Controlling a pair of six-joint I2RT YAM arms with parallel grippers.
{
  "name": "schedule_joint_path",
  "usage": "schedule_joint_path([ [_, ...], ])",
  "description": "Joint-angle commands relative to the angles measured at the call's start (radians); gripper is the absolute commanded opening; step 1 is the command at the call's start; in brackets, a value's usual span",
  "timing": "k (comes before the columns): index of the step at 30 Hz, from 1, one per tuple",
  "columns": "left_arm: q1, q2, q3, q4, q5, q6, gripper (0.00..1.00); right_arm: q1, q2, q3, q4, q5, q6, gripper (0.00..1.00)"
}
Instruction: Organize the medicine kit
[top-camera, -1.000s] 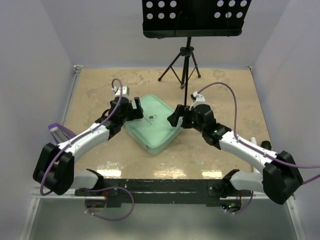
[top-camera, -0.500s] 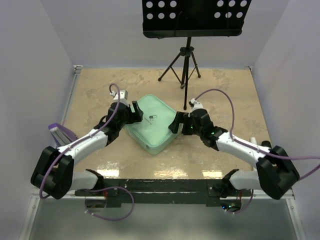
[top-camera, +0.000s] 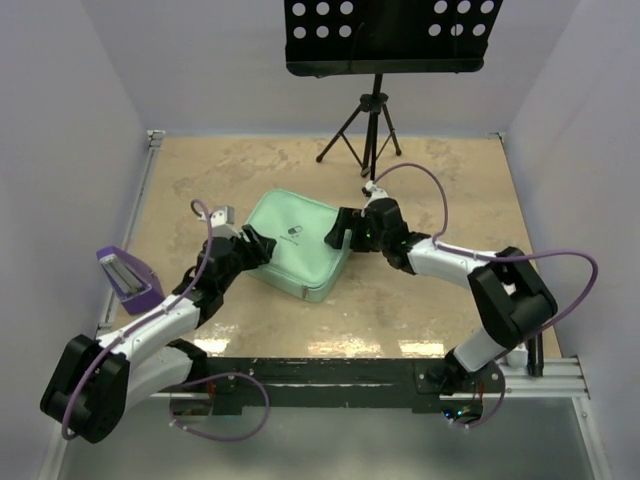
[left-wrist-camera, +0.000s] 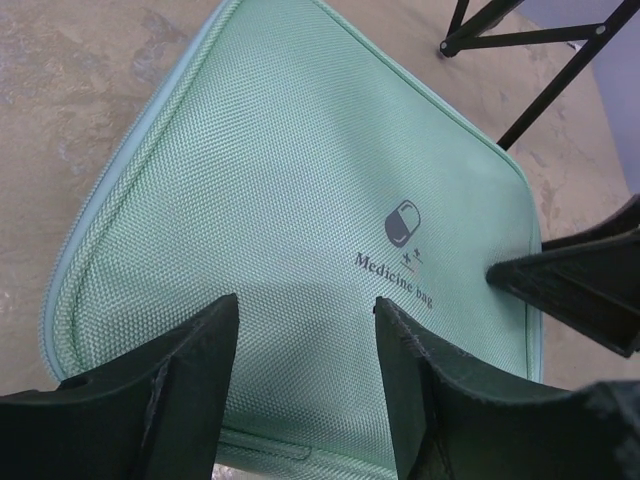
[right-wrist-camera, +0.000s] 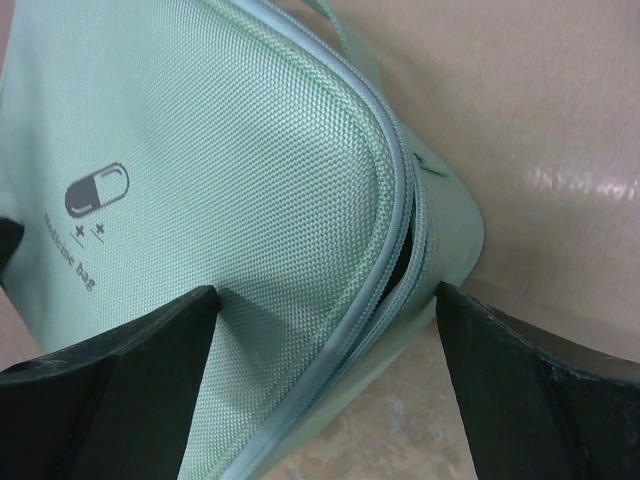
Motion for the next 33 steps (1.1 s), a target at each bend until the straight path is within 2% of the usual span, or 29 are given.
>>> schedule_joint_path([
  [1, -0.014, -0.068, -0.098, -0.146, 0.084, -0.093, 0.61, -0.001, 0.038, 0.116, 0.032, 0.042, -0.059, 0.94],
  [5, -0.016, -0.17, -0.1, -0.224, 0.031, -0.1, 0.6, -0.001, 0.044, 0.202, -0.058, 0.181, -0.099, 0.93],
  [8, -0.014, -0.213, -0.041, -0.307, -0.034, -0.076, 0.66, 0.048, -0.087, 0.179, -0.114, 0.315, -0.099, 0.93],
  [11, -0.014, -0.227, 0.052, -0.39, -0.085, -0.041, 0.76, 0.151, -0.221, 0.127, -0.154, 0.439, -0.07, 0.93],
  [15, -0.014, -0.24, 0.13, -0.424, -0.114, -0.031, 0.79, 0.327, -0.278, 0.121, -0.267, 0.484, -0.033, 0.93],
  [18, -0.014, -0.261, 0.111, -0.346, -0.034, -0.051, 0.79, 0.436, -0.255, 0.125, -0.339, 0.513, 0.016, 0.93],
  [19, -0.014, -0.258, 0.097, -0.276, 0.01, -0.061, 0.79, 0.464, -0.244, 0.121, -0.353, 0.525, 0.029, 0.91],
  [24, -0.016, -0.16, 0.045, -0.174, 0.15, -0.113, 0.77, 0.555, -0.221, 0.079, -0.364, 0.552, 0.109, 0.84],
  [29, -0.019, -0.122, -0.006, -0.119, 0.164, -0.125, 0.76, 0.624, -0.207, 0.058, -0.364, 0.567, 0.172, 0.79],
  [33, -0.019, -0.1, -0.003, -0.148, 0.138, -0.104, 0.76, 0.654, -0.172, 0.042, -0.359, 0.597, 0.23, 0.74],
])
